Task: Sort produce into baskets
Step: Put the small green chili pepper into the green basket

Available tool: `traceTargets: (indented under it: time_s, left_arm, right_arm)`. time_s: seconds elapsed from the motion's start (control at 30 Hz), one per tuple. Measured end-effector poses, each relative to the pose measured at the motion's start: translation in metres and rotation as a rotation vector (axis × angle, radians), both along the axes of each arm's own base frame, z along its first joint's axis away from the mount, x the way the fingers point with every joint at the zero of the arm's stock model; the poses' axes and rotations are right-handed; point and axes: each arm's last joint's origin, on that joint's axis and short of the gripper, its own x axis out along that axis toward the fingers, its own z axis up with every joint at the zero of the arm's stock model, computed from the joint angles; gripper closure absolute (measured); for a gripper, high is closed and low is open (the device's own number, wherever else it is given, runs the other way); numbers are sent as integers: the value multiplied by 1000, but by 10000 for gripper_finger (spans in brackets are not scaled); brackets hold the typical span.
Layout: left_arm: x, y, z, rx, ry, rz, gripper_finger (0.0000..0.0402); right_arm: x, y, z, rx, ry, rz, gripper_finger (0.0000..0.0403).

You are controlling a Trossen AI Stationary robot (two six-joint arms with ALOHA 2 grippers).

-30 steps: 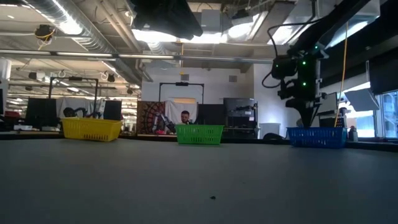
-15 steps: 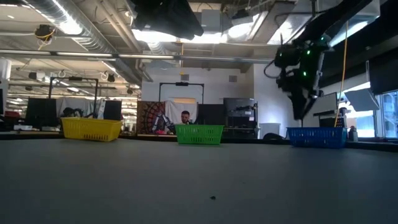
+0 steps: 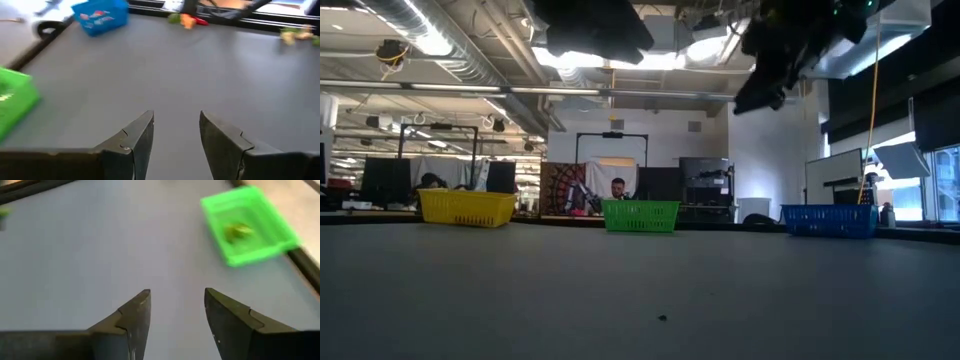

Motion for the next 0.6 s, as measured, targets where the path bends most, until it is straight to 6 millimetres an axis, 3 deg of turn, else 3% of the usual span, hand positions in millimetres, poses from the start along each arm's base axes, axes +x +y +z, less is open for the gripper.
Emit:
traceTargets:
  time_s: [0.3,0.47,0.6]
  left_arm:
    - [4,10,0,-39,8,-23,242]
    - [3,12,-4,-129,66,-92,197]
    - [-7,0,-13,-289,194,-170,166]
  right_arm:
    - [25,59,-3,-23,6,283,216]
    - [30,89,-7,-39,27,426,216]
    - [32,110,-8,-40,35,514,216]
